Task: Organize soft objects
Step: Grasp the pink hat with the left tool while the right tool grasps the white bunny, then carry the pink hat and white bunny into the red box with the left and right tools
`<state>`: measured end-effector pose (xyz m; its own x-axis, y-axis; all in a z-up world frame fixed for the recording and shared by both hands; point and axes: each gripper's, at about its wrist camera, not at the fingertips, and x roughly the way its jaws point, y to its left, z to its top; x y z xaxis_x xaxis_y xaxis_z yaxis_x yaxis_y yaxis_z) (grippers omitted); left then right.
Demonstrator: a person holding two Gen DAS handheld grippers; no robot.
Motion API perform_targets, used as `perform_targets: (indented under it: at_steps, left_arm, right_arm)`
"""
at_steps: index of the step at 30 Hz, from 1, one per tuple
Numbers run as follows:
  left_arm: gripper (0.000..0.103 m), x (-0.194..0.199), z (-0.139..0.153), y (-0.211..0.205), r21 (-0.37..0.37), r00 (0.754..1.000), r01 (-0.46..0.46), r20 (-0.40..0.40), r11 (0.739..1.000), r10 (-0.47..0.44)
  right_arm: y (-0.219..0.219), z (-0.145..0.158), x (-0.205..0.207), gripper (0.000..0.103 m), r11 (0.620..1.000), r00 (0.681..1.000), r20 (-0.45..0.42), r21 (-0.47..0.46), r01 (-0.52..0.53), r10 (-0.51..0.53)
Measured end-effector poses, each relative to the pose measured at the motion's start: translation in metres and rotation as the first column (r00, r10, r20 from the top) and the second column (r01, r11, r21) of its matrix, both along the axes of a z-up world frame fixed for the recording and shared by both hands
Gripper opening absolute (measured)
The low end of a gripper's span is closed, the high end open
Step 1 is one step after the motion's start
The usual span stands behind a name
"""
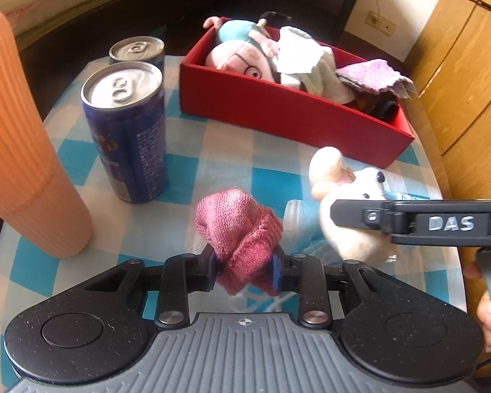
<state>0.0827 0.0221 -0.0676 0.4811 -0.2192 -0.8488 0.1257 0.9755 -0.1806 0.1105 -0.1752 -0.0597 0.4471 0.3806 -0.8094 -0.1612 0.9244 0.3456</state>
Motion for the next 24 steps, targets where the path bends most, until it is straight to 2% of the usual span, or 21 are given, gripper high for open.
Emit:
perform_targets:
  at_steps: [3, 7, 14, 19, 24]
  left_arm:
    - [0.032, -0.003, 0.002, -0.004, -0.002, 1.000, 0.016, 0.003, 1.000, -0.016]
    - [0.033, -0.007, 0.007, -0.009, -0.010, 0.999, 0.045, 0.014, 0.999, -0.045]
    - [0.034, -0.011, -0.004, -0.016, 0.018, 0.997, 0.078, -0.016, 0.997, -0.078]
    - [0.034, -0.010, -0.014, -0.018, 0.037, 0.996, 0.079, -0.039, 0.996, -0.078]
    - [0.038, -0.010, -0.023, -0.021, 0.054, 0.995, 0.088, -0.059, 0.995, -0.085]
  right_arm:
    - [-0.014, 0.008, -0.013, 0.046, 0.998, 1.000, -0.002, 0.052, 0.024, -0.024]
    - [-0.028, 0.017, -0.031, 0.046, 0.997, 0.999, 0.014, 0.055, 0.046, -0.047]
    - [-0.029, 0.005, -0.061, 0.047, 0.999, 1.000, -0.025, -0.047, 0.007, -0.009]
    - [-0.019, -0.010, -0.062, 0.047, 0.994, 0.999, -0.046, -0.109, -0.028, 0.023]
    - [-0.018, -0.018, -0.058, 0.057, 0.990, 0.997, -0.070, -0.142, -0.026, 0.016]
